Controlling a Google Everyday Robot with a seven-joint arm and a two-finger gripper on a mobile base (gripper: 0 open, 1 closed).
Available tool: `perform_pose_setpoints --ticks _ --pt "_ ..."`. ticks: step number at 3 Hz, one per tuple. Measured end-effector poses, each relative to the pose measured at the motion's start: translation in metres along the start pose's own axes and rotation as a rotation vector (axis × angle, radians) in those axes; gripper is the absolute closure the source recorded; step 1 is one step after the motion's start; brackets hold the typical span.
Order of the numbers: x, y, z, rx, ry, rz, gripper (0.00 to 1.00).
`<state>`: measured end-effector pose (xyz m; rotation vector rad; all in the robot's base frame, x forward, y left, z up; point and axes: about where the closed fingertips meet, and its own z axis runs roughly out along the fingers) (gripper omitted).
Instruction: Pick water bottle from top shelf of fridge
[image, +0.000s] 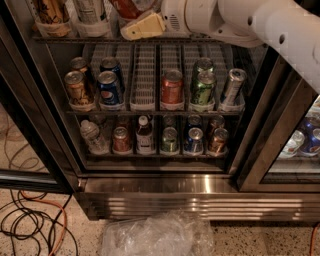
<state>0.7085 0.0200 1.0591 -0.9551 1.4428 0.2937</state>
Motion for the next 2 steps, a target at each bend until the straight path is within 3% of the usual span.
perform_pose_setpoints --ticks 1,2 --pt "0.0 0.0 0.0 0.0 0.0 0.0 0.19" --pt "-0.0059 0.0036 0.002 0.054 -0.006 -0.079 0.42"
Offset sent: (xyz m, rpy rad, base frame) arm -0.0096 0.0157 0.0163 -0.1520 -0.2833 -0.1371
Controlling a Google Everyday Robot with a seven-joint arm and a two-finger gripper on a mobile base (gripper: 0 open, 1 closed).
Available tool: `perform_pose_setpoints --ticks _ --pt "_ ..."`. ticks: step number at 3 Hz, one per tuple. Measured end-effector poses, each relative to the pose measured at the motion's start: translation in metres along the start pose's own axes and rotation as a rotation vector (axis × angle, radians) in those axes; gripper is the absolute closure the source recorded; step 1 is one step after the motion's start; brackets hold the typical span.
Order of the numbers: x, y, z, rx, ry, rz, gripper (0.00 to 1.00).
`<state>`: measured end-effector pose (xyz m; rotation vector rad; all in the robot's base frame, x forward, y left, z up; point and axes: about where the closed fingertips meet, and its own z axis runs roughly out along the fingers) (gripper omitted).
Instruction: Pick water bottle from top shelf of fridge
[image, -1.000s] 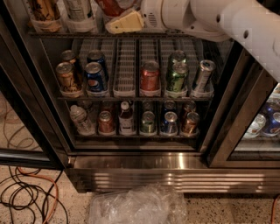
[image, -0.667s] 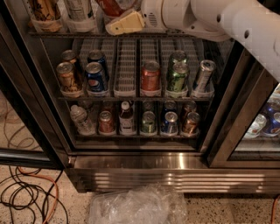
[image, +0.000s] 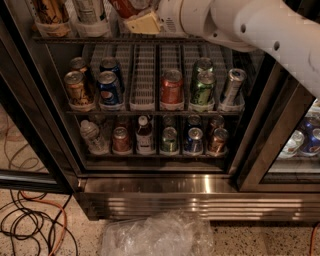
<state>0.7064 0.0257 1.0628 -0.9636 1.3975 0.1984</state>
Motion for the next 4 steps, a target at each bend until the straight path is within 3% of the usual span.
perform_pose_setpoints --ticks 2,3,4 --pt "-0.009 -0.001 -0.003 0.024 -0.007 -0.062 0.89" --pt "-0.026 0.007 -0.008 0.046 -0.024 -0.156 1.0" --pt "-0.034 0.01 -0.008 0.058 -0.037 -0.196 1.0"
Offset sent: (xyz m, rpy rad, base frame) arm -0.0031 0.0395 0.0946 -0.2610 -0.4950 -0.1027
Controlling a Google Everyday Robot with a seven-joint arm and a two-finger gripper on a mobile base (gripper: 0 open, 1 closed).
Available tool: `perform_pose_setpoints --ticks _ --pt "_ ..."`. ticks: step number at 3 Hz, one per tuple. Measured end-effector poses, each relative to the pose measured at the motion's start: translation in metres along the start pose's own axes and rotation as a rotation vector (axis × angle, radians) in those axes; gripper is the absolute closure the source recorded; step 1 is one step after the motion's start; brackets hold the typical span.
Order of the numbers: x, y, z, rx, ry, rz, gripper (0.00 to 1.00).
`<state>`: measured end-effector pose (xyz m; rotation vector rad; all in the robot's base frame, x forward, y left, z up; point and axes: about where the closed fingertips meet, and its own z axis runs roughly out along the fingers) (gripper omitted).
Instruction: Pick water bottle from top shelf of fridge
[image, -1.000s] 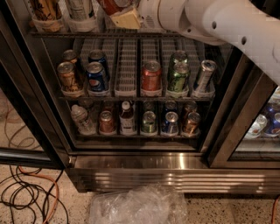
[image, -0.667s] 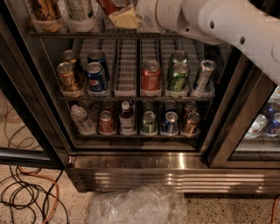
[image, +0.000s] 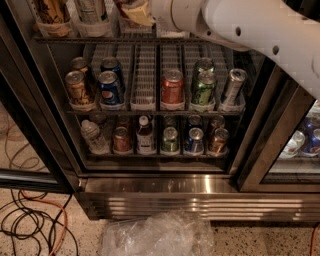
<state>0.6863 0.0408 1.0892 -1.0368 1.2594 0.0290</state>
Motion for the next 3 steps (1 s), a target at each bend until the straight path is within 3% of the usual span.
perform_pose_setpoints --ticks 2,3 --pt "-0.009 -0.001 0.001 -0.003 -0.023 -0.032 1.0" --pt "-0.027 -0.011 -0.016 0.065 -0.058 -0.082 1.0"
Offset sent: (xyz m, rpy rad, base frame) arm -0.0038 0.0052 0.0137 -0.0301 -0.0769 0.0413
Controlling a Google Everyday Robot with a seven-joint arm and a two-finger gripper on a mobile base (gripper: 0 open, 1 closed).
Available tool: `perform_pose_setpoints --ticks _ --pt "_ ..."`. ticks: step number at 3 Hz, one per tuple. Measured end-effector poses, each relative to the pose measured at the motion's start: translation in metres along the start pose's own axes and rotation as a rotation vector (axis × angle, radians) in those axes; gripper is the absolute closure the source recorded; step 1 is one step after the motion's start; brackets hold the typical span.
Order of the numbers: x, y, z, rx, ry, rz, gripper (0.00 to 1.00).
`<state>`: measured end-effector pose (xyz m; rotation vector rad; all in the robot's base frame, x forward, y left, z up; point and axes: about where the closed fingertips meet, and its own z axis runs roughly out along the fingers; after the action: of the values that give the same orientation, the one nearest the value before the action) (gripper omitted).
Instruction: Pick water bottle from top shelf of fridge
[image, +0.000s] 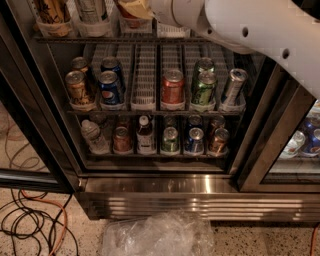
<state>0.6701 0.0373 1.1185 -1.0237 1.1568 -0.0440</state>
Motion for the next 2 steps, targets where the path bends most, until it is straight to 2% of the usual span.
perform_pose_setpoints --ticks 1,2 --pt "-0.019 -0.026 -0.022 0.115 -0.009 -0.043 1.0" --pt "-0.024 -0.033 -0.042 0.191 0.003 0.003 1.0"
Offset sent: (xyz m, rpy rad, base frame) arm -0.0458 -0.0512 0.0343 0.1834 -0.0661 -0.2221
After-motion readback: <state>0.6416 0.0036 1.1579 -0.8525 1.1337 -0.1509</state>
